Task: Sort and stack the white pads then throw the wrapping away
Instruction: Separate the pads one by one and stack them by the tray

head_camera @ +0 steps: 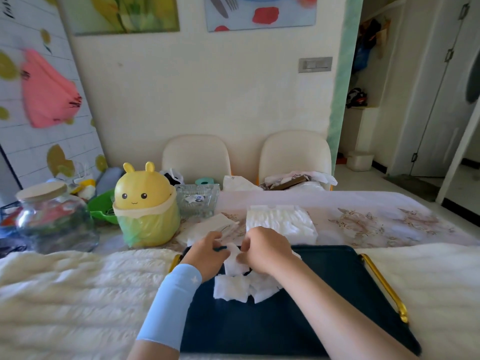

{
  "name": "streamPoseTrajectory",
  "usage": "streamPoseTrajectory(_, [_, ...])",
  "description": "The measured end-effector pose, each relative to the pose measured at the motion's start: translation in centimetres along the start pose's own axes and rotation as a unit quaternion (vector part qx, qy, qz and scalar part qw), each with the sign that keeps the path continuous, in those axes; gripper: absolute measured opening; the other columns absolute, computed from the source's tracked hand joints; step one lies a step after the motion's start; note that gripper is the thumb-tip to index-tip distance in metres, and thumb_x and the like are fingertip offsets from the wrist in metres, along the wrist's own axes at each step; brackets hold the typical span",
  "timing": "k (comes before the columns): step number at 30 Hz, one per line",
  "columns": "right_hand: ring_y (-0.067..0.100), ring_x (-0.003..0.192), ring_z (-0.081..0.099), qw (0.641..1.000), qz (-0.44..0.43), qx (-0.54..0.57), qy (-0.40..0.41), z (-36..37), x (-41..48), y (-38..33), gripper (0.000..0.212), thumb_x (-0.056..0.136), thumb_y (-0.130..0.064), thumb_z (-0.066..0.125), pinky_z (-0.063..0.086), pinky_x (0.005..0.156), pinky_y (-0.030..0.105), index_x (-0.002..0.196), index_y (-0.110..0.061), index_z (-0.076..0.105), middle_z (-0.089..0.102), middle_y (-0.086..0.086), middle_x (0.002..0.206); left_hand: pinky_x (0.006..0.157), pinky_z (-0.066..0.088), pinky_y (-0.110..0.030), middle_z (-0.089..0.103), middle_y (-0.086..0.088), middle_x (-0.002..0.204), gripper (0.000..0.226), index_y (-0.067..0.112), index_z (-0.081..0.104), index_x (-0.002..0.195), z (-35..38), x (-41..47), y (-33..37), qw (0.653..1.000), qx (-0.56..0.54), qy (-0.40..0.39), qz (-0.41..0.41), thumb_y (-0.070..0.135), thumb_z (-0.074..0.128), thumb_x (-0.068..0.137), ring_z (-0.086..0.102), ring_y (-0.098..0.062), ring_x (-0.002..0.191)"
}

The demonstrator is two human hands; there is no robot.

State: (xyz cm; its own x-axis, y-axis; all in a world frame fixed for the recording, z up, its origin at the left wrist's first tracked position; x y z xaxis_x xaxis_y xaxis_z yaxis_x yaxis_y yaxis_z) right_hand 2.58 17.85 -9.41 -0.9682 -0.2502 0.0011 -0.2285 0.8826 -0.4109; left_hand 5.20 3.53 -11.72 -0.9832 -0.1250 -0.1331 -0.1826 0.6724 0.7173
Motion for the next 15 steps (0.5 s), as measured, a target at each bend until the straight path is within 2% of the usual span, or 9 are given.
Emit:
streamPoseTrajectory(3, [0.011, 0.077, 0.067, 0.978, 0.008, 0.208, 0.019, -0.9, -0.5, 1.4, 0.015, 0.081, -0.036, 0.080, 0.056, 0.068, 0.032, 0.083, -0.027, 0.068, 0.070, -0.011, 0.086, 0.089, 0.046, -0.027, 0.057, 0.004, 0.122, 0.050, 0.027, 0.047, 0.132, -0.1, -0.2, 0.3, 0.996, -0.090, 0.012, 0.005, 0.044, 0.067, 0.089, 0.060, -0.015, 0.103])
streamPoseTrajectory(4, [0.011, 0.071, 0.068, 0.962, 0.009, 0.272, 0.031, -1.5, -0.7, 1.7, 0.016, 0.081, -0.034, 0.081, 0.059, 0.071, 0.033, 0.085, -0.026, 0.068, 0.071, -0.008, 0.085, 0.090, 0.052, -0.030, 0.060, 0.001, 0.120, 0.051, 0.024, 0.051, 0.128, 0.2, -0.2, 0.4, 0.989, -0.146, -0.003, 0.001, 0.043, 0.072, 0.085, 0.066, -0.017, 0.099])
streamPoseTrajectory(6, [0.012, 0.063, 0.070, 0.934, 0.010, 0.356, 0.036, -2.5, -1.2, 2.1, 0.019, 0.084, -0.031, 0.079, 0.061, 0.072, 0.033, 0.097, -0.025, 0.066, 0.074, -0.004, 0.089, 0.084, 0.059, -0.033, 0.069, -0.007, 0.112, 0.045, 0.011, 0.059, 0.124, 1.0, -0.1, 1.1, 0.966, -0.254, -0.036, 0.005, 0.026, 0.076, 0.085, 0.074, -0.021, 0.087])
streamPoseTrajectory(9, [0.008, 0.064, 0.067, 0.913, 0.012, 0.408, -0.006, -2.9, -2.1, 2.5, 0.017, 0.090, -0.034, 0.073, 0.048, 0.066, 0.025, 0.104, -0.030, 0.065, 0.074, -0.006, 0.094, 0.072, 0.059, -0.026, 0.076, -0.010, 0.096, 0.025, 0.004, 0.066, 0.112, 0.9, -0.7, 2.9, 0.948, -0.313, -0.035, 0.035, 0.008, 0.072, 0.088, 0.075, -0.021, 0.080])
streamPoseTrajectory(12, [0.009, 0.069, 0.065, 0.892, -0.002, 0.450, -0.037, -2.9, -2.6, 3.0, 0.012, 0.095, -0.030, 0.067, 0.043, 0.067, 0.027, 0.103, -0.024, 0.074, 0.076, -0.006, 0.087, 0.069, 0.058, -0.024, 0.077, -0.013, 0.093, 0.022, 0.005, 0.067, 0.109, 1.1, -1.1, 4.2, 0.941, -0.328, -0.058, 0.058, 0.008, 0.072, 0.088, 0.074, -0.020, 0.080])
streamPoseTrajectory(15, [0.007, 0.068, 0.066, 0.896, -0.003, 0.443, 0.001, -3.5, -2.6, 3.9, 0.005, 0.094, -0.029, 0.070, 0.045, 0.068, 0.027, 0.096, -0.028, 0.073, 0.075, -0.009, 0.082, 0.066, 0.059, -0.025, 0.077, -0.014, 0.088, 0.021, 0.006, 0.065, 0.108, 1.2, -1.2, 4.4, 0.937, -0.345, -0.043, 0.038, 0.015, 0.071, 0.090, 0.075, -0.022, 0.079])
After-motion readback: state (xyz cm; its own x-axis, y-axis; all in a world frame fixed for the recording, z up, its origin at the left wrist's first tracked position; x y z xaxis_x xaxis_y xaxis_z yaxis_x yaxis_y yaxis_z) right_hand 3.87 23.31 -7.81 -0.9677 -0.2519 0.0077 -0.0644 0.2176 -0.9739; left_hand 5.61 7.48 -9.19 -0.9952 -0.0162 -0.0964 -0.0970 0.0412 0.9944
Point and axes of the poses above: each hand's wrist, its own x-axis towards the middle knuckle, its own z-axis out of the palm, y = z × x, the point moved 9 cm from there along x, towards the middle knuckle
